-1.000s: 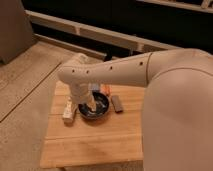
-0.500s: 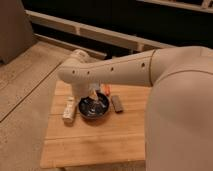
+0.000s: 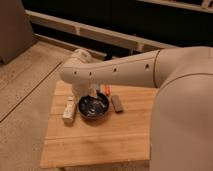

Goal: Push the eraser across the table

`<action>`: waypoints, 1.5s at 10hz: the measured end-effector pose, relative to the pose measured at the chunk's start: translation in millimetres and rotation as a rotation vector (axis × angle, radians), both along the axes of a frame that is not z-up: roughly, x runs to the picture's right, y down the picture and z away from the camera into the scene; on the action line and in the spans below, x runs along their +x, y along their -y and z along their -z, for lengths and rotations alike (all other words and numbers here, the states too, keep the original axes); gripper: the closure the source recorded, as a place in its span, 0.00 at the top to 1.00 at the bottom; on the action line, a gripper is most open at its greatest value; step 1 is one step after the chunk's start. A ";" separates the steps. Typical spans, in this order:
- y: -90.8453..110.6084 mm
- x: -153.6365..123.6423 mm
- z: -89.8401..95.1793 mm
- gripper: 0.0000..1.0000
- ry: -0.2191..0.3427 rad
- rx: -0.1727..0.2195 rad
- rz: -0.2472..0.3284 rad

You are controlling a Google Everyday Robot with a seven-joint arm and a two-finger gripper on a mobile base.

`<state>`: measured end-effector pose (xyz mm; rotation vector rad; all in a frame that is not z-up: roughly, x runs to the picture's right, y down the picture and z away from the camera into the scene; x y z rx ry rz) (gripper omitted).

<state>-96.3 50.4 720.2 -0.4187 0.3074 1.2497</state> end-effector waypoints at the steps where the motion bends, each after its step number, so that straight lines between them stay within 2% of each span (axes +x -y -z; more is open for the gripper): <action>1: -9.3 13.3 -6.7 0.65 -0.041 -0.027 0.029; 3: -29.1 53.9 -21.6 0.65 -0.153 -0.096 0.115; 4: -34.0 67.6 -28.7 0.65 -0.192 -0.120 0.128; 6: -39.6 87.7 -42.8 0.65 -0.239 -0.152 0.114; 8: -41.9 99.9 -54.4 0.65 -0.239 -0.160 0.061; 13: -42.4 100.2 -55.6 0.65 -0.239 -0.162 0.051; 14: -45.8 102.0 -56.5 0.65 -0.242 -0.170 0.040; 15: -53.0 111.7 -58.9 0.65 -0.255 -0.187 0.004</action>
